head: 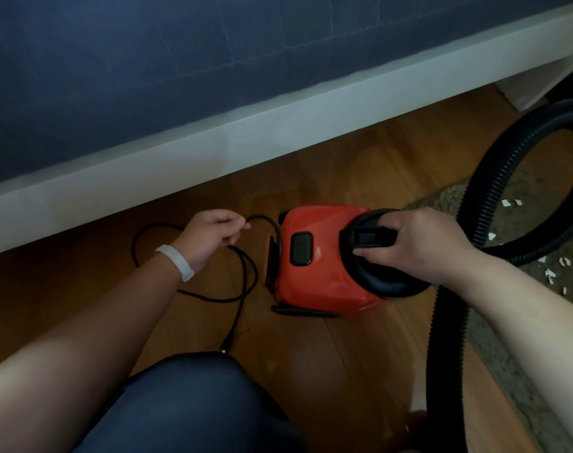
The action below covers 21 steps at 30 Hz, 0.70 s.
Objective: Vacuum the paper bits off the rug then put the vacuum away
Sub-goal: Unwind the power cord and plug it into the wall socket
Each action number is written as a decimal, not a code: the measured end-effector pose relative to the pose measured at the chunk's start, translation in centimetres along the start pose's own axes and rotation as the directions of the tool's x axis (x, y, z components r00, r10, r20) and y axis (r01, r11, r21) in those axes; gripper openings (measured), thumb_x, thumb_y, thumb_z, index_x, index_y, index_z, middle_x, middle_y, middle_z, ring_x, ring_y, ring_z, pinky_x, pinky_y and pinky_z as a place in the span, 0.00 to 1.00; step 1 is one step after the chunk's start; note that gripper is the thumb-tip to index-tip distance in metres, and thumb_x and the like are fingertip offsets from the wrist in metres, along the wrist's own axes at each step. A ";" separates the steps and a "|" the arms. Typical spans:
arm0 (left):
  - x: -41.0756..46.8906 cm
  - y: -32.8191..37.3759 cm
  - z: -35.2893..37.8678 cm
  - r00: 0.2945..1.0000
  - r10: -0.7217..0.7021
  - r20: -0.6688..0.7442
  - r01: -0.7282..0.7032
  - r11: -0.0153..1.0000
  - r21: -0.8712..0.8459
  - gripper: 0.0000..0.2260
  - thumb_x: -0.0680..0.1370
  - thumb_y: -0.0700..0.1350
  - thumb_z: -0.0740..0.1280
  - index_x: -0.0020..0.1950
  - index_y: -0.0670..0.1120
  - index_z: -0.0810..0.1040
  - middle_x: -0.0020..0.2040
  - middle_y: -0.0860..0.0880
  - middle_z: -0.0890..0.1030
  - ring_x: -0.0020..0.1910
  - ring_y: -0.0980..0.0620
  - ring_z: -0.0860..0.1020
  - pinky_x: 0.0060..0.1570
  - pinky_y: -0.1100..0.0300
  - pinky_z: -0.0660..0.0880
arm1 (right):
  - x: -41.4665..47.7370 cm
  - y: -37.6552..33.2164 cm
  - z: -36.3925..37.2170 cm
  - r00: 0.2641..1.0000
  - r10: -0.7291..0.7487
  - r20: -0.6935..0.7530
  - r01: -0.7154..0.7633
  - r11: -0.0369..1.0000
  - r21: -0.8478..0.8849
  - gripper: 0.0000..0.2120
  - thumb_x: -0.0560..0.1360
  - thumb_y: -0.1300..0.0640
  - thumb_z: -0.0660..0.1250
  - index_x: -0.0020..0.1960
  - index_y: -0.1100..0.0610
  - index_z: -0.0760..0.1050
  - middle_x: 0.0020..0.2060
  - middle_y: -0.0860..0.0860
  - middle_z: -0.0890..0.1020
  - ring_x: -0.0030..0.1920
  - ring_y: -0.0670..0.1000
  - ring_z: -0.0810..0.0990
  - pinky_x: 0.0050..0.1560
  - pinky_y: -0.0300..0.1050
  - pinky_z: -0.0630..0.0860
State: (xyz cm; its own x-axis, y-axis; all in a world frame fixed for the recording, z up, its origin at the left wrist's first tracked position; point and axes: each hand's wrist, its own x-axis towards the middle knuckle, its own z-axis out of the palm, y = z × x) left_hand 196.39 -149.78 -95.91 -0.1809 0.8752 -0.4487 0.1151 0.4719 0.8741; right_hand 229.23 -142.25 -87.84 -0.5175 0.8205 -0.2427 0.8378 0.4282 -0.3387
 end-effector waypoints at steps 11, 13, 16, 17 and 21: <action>-0.1 -1.7 -0.6 0.791 -0.506 0.344 0.043 0.607 0.793 0.09 0.78 0.47 0.70 0.49 0.42 0.85 0.36 0.51 0.80 0.36 0.56 0.75 0.39 0.65 0.72 | 0.7 0.0 0.7 0.999 0.009 0.034 -0.008 0.999 -0.032 0.26 0.65 0.24 0.58 0.43 0.43 0.80 0.32 0.40 0.79 0.35 0.42 0.78 0.37 0.45 0.77; 0.0 -2.5 -0.2 0.827 -0.515 0.226 0.067 0.489 0.869 0.10 0.80 0.42 0.65 0.55 0.40 0.83 0.38 0.53 0.77 0.35 0.57 0.74 0.32 0.71 0.69 | 0.7 0.1 0.8 0.999 0.017 0.039 -0.017 1.000 -0.020 0.25 0.65 0.24 0.59 0.43 0.42 0.79 0.33 0.39 0.79 0.35 0.42 0.78 0.38 0.44 0.77; 0.4 -3.0 -0.4 0.945 -0.318 0.073 0.052 0.369 0.928 0.12 0.83 0.42 0.59 0.50 0.41 0.82 0.36 0.53 0.72 0.37 0.53 0.73 0.27 0.70 0.63 | 0.9 0.1 0.8 0.999 0.020 0.041 -0.019 0.999 -0.034 0.27 0.65 0.24 0.58 0.44 0.43 0.80 0.33 0.40 0.80 0.35 0.43 0.78 0.39 0.45 0.78; 0.7 -3.2 -0.8 0.969 -0.249 -0.014 0.116 0.399 0.910 0.13 0.83 0.43 0.59 0.46 0.43 0.81 0.36 0.51 0.74 0.39 0.50 0.75 0.28 0.66 0.64 | 1.0 0.2 0.8 0.999 0.021 0.044 -0.019 0.999 -0.039 0.28 0.65 0.23 0.57 0.44 0.43 0.80 0.33 0.41 0.81 0.35 0.43 0.79 0.39 0.46 0.78; 1.6 -3.1 -2.1 0.921 -0.113 -0.374 0.337 0.714 0.613 0.16 0.83 0.48 0.58 0.51 0.38 0.80 0.46 0.43 0.79 0.50 0.41 0.78 0.42 0.56 0.71 | 1.3 0.7 1.1 0.999 0.033 0.041 -0.031 0.999 -0.038 0.28 0.65 0.23 0.56 0.44 0.44 0.80 0.32 0.42 0.81 0.34 0.43 0.79 0.38 0.46 0.78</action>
State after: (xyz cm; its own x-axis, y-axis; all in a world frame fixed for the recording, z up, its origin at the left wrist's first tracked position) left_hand 193.67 -150.05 -98.96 -0.5446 0.7124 -0.4426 0.6203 0.6973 0.3592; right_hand 228.92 -141.29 -89.39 -0.4964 0.8181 -0.2903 0.8596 0.4166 -0.2958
